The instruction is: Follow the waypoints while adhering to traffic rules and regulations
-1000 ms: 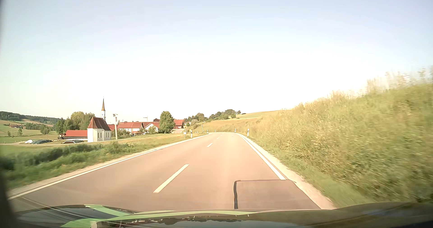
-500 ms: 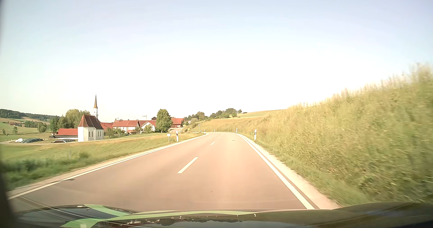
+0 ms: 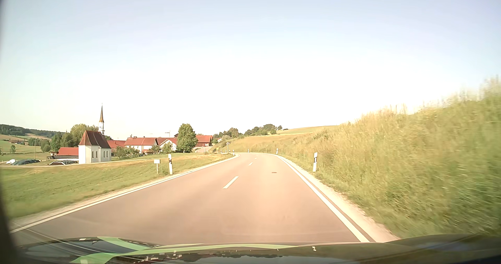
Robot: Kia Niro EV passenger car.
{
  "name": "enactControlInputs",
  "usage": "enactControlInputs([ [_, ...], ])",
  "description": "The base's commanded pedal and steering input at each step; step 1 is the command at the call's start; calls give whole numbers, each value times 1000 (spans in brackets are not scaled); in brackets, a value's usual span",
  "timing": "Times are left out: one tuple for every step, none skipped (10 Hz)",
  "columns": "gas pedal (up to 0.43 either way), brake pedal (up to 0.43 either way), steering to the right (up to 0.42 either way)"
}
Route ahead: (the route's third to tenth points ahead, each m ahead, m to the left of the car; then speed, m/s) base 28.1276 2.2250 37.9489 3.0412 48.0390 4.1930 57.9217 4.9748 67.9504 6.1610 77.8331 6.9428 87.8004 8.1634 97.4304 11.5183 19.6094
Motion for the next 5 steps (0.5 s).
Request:
enactControlInputs([
  [67, 0, -5],
  [67, 0, -5],
  [67, 0, -5],
  [67, 0, -3],
  [67, 0, -3],
])
